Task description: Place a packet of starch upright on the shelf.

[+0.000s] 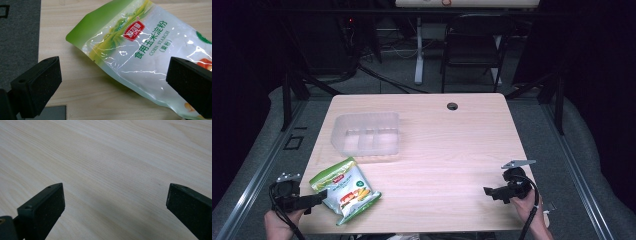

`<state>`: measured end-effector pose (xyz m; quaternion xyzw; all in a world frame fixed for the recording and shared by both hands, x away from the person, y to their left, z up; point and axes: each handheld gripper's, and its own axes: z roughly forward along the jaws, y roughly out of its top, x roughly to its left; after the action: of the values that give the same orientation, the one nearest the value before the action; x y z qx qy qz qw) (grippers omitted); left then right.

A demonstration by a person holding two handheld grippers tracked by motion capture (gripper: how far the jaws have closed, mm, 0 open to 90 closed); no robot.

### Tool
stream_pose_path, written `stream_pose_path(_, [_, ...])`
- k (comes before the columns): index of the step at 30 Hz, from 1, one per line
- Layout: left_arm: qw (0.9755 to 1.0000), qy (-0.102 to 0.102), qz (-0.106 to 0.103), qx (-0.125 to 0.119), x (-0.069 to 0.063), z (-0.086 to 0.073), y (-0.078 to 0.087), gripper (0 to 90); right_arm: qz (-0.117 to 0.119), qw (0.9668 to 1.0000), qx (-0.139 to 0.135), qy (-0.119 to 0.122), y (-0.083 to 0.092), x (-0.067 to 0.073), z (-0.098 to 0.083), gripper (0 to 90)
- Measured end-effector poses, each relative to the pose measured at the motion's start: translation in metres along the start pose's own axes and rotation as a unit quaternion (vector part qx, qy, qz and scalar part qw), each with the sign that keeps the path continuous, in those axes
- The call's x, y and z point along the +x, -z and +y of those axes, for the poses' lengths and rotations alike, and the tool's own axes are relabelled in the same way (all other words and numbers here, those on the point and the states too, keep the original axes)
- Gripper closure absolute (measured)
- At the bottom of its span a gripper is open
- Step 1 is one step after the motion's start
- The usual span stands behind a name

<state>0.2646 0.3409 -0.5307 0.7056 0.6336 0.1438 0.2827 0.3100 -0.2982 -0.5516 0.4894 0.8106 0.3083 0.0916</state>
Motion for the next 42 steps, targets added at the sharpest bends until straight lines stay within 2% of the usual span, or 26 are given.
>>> stream_pose_path(19, [0.9998,0.013,-0.012,0.0,0.006,0.002,0.001,0.5,0.003,1.0,0.002,0.007,0.0,0.004,0.001,1.5])
stream_pose_path(22, [0.9996,0.02,-0.017,-0.004,0.008,0.002,-0.001,0.6,0.002,1.0,0.0,0.009,-0.001,0.004,0.001,1.5])
stream_pose_path(30, [0.9984,0.042,-0.037,0.007,0.018,0.006,-0.013,5.4,0.003,1.0,-0.002,0.009,-0.002,0.004,0.001,1.5])
stream_pose_path(36, [0.9976,0.045,-0.043,0.03,0.02,0.009,-0.021,9.8,0.004,0.9999,0.0,0.011,-0.001,0.004,0.001,1.5])
stream_pose_path(42, [0.9971,0.05,-0.046,0.033,0.02,0.01,-0.027,15.0,0.002,0.9999,0.0,0.011,-0.001,0.005,0.0,1.5])
